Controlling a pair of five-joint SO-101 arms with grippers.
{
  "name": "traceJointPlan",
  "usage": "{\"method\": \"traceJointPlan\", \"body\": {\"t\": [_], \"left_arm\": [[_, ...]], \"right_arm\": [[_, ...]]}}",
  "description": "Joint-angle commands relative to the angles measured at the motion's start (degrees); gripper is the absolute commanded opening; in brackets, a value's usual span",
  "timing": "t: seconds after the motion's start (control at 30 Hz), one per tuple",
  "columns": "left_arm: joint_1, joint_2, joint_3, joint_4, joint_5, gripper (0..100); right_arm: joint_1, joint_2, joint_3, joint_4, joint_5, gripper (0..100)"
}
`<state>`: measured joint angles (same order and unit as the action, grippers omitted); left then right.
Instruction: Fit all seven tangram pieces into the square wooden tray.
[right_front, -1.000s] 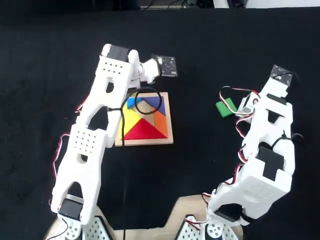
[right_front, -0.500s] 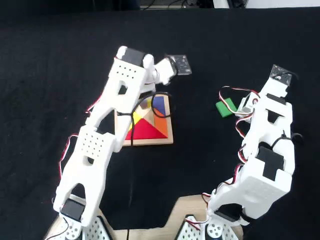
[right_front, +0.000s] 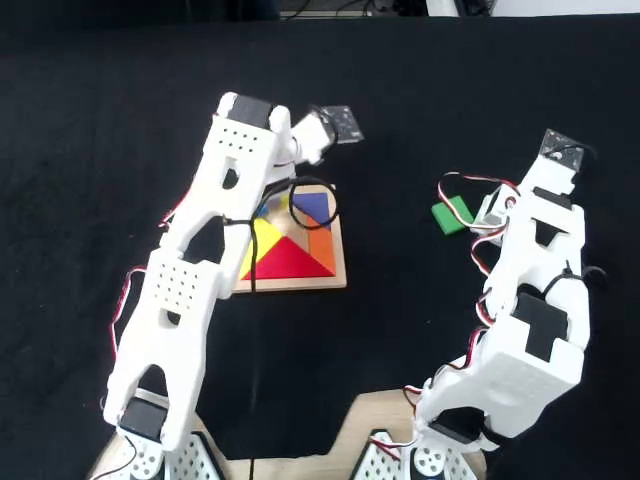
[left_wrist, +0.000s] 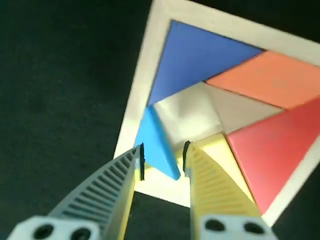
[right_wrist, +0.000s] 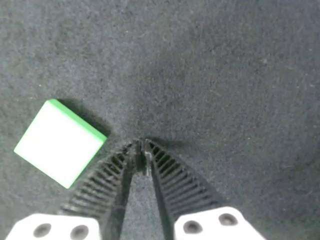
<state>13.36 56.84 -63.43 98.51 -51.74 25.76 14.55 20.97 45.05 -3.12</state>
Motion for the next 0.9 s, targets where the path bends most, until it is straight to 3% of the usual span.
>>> {"method": "traceJointPlan", "body": {"t": [0.0,0.23,0.87], "left_arm": [[-0.7,0.1,-0.4,-3.5,6.2,15],[0.1,0.9,-0.4,-4.4,14.8,15],[-0.9,5.3,-0.2,-4.2,14.6,13]], "right_arm": [[-1.3,-0.3,-2.8,0.4,0.6,1.1],[-1.3,-0.3,-2.8,0.4,0.6,1.1],[-1.3,-0.3,-2.8,0.4,0.6,1.1]]}}
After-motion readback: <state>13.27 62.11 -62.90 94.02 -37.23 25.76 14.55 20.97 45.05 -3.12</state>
